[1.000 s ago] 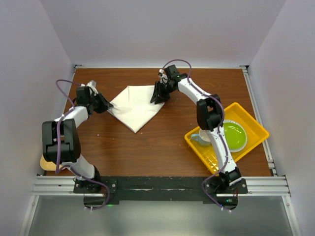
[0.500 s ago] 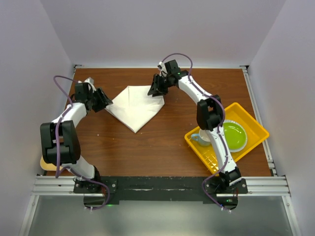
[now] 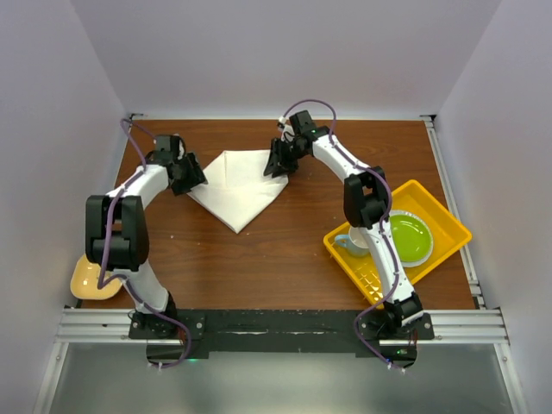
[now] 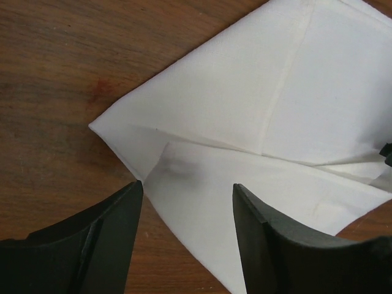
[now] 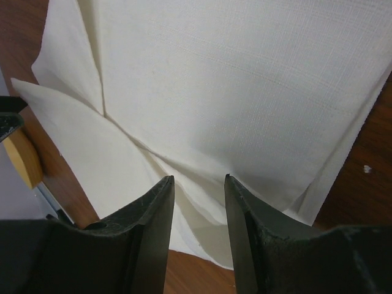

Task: Fold the napkin, place the utensils inside, and roll it up
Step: Fold the napkin

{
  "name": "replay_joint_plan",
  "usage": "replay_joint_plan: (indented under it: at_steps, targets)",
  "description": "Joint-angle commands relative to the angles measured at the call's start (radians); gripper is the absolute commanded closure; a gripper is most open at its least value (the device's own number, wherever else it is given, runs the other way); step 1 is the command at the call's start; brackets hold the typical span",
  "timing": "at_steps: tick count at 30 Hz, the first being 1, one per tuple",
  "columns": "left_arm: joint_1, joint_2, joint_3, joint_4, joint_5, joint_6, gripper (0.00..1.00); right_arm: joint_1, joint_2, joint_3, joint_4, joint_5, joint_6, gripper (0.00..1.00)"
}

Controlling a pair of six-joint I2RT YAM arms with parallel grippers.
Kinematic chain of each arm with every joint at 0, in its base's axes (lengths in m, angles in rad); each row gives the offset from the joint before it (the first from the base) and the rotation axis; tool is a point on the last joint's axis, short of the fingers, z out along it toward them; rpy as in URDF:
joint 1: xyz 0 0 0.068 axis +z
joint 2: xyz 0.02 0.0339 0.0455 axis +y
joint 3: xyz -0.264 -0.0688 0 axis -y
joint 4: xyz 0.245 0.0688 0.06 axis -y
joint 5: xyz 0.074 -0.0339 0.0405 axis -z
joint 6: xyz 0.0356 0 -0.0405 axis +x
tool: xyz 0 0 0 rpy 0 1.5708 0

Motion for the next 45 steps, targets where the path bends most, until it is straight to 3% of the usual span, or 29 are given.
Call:
replay_joint_plan:
  at_steps: [1,9,22,23,30,37,45]
  targets:
    - [-0.027,0.034,0.070,-0.039,-0.092,0.023,0.35,-0.001,-0.035,-0.006,-0.027,0.022,-0.056,0.58]
    - [-0.067,0.088,0.150,-0.056,-0.219,0.081,0.40,-0.001,-0.034,-0.018,-0.033,0.019,-0.065,0.62]
    - [-0.104,0.170,0.235,-0.105,-0.234,0.175,0.53,-0.001,-0.034,-0.018,-0.040,0.014,-0.067,0.66]
    - [-0.105,0.170,0.239,-0.106,-0.237,0.178,0.55,-0.001,-0.034,-0.018,-0.040,0.014,-0.067,0.66]
    - [-0.111,0.112,0.245,-0.087,-0.236,0.184,1.00,-0.006,-0.037,-0.025,-0.054,0.013,-0.065,0.71]
    - [-0.111,0.013,0.192,-0.031,-0.141,0.157,1.00,-0.023,-0.057,-0.040,-0.086,-0.033,-0.039,0.80]
    - [-0.111,-0.075,0.095,0.033,-0.115,0.114,1.00,-0.034,-0.085,-0.061,-0.132,-0.058,-0.066,0.81]
